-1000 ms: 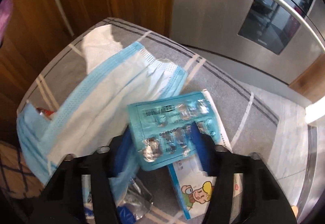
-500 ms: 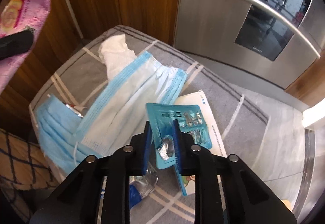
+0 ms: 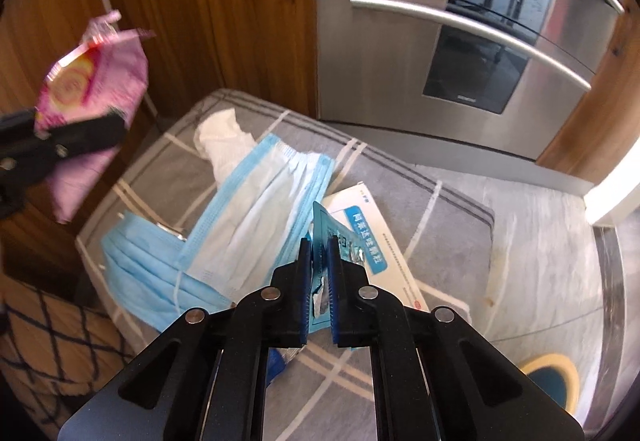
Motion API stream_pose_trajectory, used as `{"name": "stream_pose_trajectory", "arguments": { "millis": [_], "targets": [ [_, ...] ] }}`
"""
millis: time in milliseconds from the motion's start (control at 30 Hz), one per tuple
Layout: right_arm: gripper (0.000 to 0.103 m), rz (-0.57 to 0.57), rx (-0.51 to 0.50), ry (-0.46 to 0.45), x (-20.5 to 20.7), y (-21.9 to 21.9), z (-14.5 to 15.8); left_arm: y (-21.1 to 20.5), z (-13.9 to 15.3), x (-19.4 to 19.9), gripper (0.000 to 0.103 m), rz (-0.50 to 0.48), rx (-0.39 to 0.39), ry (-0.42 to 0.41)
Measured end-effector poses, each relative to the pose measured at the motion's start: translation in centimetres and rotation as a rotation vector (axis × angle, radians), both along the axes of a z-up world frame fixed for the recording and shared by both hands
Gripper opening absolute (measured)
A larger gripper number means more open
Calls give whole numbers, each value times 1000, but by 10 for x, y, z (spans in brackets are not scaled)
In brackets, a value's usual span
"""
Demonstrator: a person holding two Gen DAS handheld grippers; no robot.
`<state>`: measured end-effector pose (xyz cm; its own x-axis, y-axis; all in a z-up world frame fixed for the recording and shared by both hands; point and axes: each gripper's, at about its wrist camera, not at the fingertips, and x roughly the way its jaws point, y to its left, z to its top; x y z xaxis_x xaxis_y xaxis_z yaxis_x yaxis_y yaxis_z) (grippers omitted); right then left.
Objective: Collect trash
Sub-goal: 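Carry wrapper and blister pack over the teal bin and open both grippers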
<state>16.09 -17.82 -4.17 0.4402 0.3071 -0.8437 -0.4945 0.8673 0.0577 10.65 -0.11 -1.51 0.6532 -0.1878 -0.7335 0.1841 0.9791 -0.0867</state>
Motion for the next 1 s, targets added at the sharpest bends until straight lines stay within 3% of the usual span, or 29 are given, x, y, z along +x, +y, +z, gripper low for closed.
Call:
{"name": "stream_pose_trajectory", "arguments": {
  "millis": [267, 533, 833, 1000],
  "targets": [
    [8, -91, 117, -46, -29, -43, 43, -39, 7, 0, 19, -61, -3, -17],
    [8, -213, 117, -96, -75, -111, 70, -99, 17, -11, 19, -187, -27, -46],
    [8, -410, 89, -110, -112, -196, 70, -178, 12, -33, 19, -375, -6, -62],
    [8, -523, 109, -90, -121, -240, 60, -221, -8, -42, 19, -483, -4, -7]
  ]
}}
